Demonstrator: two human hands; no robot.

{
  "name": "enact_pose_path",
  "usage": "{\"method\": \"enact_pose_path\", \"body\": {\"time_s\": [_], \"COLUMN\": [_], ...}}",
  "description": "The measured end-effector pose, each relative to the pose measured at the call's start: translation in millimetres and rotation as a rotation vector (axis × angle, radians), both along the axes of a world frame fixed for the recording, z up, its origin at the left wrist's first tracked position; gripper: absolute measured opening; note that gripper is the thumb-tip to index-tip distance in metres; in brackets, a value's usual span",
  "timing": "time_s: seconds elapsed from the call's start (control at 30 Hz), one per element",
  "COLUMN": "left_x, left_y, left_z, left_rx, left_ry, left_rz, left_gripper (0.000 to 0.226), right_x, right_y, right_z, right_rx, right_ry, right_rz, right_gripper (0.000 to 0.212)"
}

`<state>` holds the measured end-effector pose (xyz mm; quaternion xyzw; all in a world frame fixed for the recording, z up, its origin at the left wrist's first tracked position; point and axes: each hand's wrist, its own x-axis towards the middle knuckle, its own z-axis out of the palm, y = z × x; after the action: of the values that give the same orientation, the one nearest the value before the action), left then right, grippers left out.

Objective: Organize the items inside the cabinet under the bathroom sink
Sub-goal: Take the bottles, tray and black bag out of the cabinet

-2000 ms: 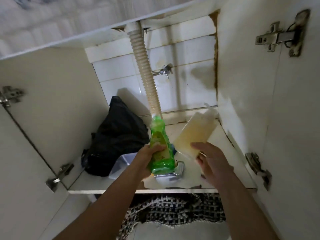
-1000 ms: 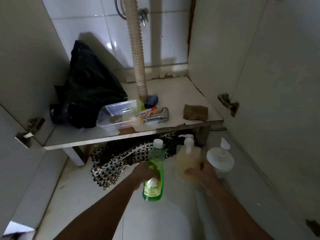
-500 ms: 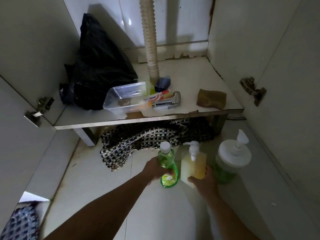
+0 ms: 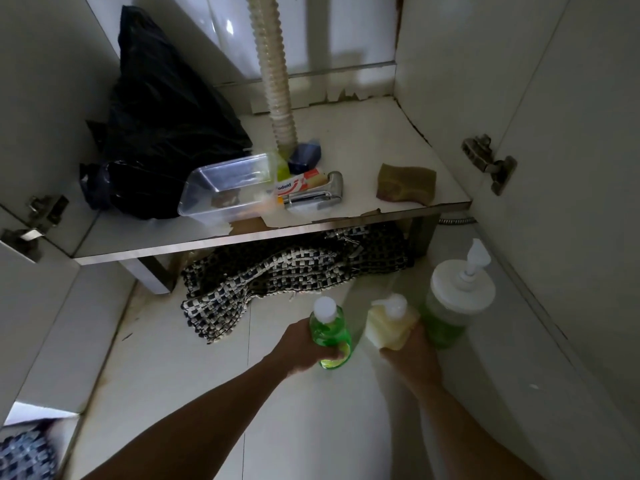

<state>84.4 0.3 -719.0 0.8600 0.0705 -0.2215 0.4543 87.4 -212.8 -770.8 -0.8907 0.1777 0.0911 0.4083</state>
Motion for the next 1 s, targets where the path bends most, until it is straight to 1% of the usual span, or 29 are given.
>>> {"method": "enact_pose_path", "body": {"time_s": [0.07, 0.2, 0.3, 0.37, 0.4, 0.43, 0.47, 0.5, 0.53, 0.6, 0.67, 0.73, 0.8, 0.87, 0.9, 0.97, 1.0], "left_x": [-0.1, 0.2, 1.2, 3.7, 5.3, 7.8, 10.4, 14.0, 17.8, 28.0, 41.6, 55.7, 67.8, 81.1, 87.6, 101.1, 107.6], "left_y": [-5.4, -12.6, -15.0, -13.4, -10.7, -6.9, -1.7, 4.2, 9.2, 19.4, 27.8, 32.9, 34.9, 34.6, 33.7, 31.3, 30.1], "left_z": [2.6, 4.0, 6.5, 8.4, 11.4, 15.1, 20.1, 26.7, 37.0, 60.7, 88.4, 118.1, 145.3, 168.4, 177.5, 190.6, 194.8], "left_rx": [0.010, 0.031, 0.074, 0.148, 0.210, 0.288, 0.390, 0.499, 0.591, 0.674, 0.655, 0.513, 0.358, 0.305, 0.289, 0.285, 0.320], "left_ry": [0.001, 0.049, 0.071, 0.099, 0.125, 0.146, 0.162, 0.167, 0.160, 0.132, 0.103, 0.113, 0.101, -0.041, -0.132, -0.327, -0.431], "left_rz": [-0.017, -0.064, -0.090, -0.140, -0.182, -0.232, -0.292, -0.358, -0.413, -0.448, -0.424, -0.340, -0.268, -0.205, -0.164, -0.070, -0.025], "left_gripper": [0.054, 0.056, 0.058, 0.066, 0.073, 0.079, 0.083, 0.083, 0.079, 0.069, 0.056, 0.035, 0.019, 0.015, 0.014, 0.012, 0.014], "right_x": [8.2, 20.3, 28.3, 35.6, 36.7, 36.8, 36.4, 34.7, 32.9, 34.1, 40.2, 51.2, 61.6, 74.2, 81.5, 97.1, 103.6], "right_y": [-2.1, -8.5, -14.7, -21.4, -23.2, -24.7, -26.9, -28.5, -31.6, -38.6, -46.7, -53.1, -52.2, -42.0, -33.2, -10.7, 0.3], "right_z": [0.5, 1.2, 1.8, 4.9, 14.1, 26.3, 38.0, 53.9, 71.6, 106.4, 145.3, 183.0, 215.3, 233.5, 238.0, 241.4, 242.6], "right_rx": [-0.022, -0.017, -0.034, -0.041, -0.054, -0.065, -0.090, -0.127, -0.149, -0.153, -0.151, -0.132, -0.002, 0.107, 0.120, 0.113, 0.088], "right_ry": [-0.010, 0.030, 0.138, 0.238, 0.292, 0.341, 0.382, 0.419, 0.451, 0.471, 0.419, 0.313, 0.167, -0.015, -0.086, -0.165, -0.187], "right_rz": [0.006, 0.032, 0.115, 0.168, 0.201, 0.243, 0.300, 0.342, 0.371, 0.395, 0.417, 0.426, 0.361, 0.275, 0.267, 0.281, 0.292], "right_gripper": [0.066, 0.074, 0.067, 0.066, 0.062, 0.052, 0.038, 0.022, 0.014, 0.016, 0.020, 0.020, 0.012, 0.010, 0.010, 0.014, 0.018]}}
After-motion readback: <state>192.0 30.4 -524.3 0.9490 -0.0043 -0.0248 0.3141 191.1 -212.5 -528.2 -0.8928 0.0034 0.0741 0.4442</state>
